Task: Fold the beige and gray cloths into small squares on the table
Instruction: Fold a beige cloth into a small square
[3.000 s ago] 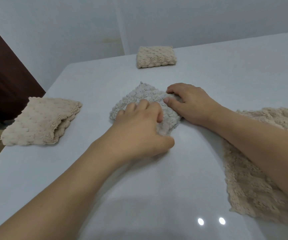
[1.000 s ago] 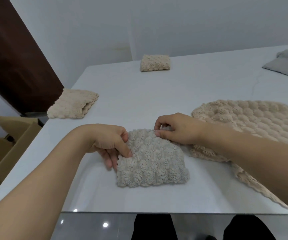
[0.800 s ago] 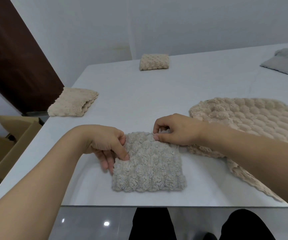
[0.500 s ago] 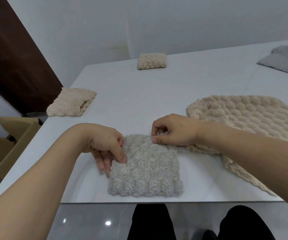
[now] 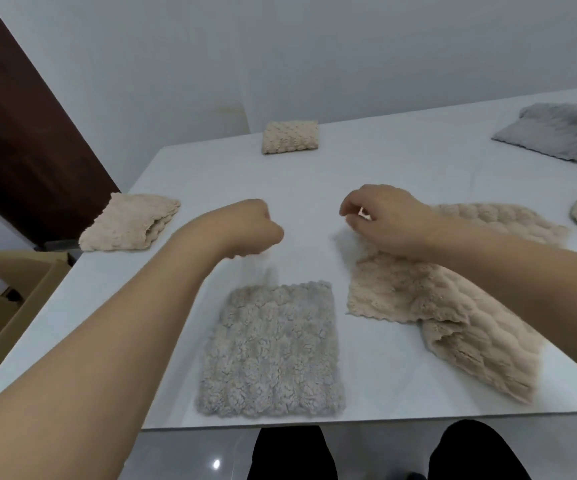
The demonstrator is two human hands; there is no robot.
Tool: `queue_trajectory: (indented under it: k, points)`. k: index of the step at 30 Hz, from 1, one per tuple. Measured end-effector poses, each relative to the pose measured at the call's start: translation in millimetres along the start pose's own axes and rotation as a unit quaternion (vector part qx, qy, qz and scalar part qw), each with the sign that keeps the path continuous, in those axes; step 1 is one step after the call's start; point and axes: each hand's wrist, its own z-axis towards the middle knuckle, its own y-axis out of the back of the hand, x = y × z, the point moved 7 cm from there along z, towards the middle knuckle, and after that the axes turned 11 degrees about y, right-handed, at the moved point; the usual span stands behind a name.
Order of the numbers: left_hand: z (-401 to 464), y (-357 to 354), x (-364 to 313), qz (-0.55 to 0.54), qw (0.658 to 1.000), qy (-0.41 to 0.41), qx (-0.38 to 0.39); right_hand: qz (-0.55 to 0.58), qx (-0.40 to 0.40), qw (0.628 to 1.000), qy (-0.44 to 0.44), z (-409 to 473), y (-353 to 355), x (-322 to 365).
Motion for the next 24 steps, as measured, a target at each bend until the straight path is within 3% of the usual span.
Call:
queue_trajectory:
  k: [7, 11, 13, 17, 24]
  points:
    - [10.6, -51.0, -79.4, -0.028, 0.993, -0.053, 0.105, -0.070, 0.112, 0.974, -0.184, -25.1, 1.3, -86.6]
    - [3.6, -78.1, -108.5, 0.047, 0.990, -0.049, 0.125, -0.035, 0.149, 0.968, -0.197, -34.1, -4.7, -99.3]
    - [8.2, -84.5, -116.7, 0.071, 0.990, -0.055, 0.107, 0.063, 0.139, 0.968, -0.200, -35.3, -6.3, -96.8]
    - [24.5, -78.3, -121.7, -0.016, 0.995, -0.063, 0.082, 0.193, 0.077, 0.955, -0.213, -38.4, 3.9, -107.0]
    - [45.2, -69.5, -146.8, -0.169, 0.979, -0.069, 0.095, 0.413, -0.041, 0.864, -0.285, -55.4, 32.4, -149.1]
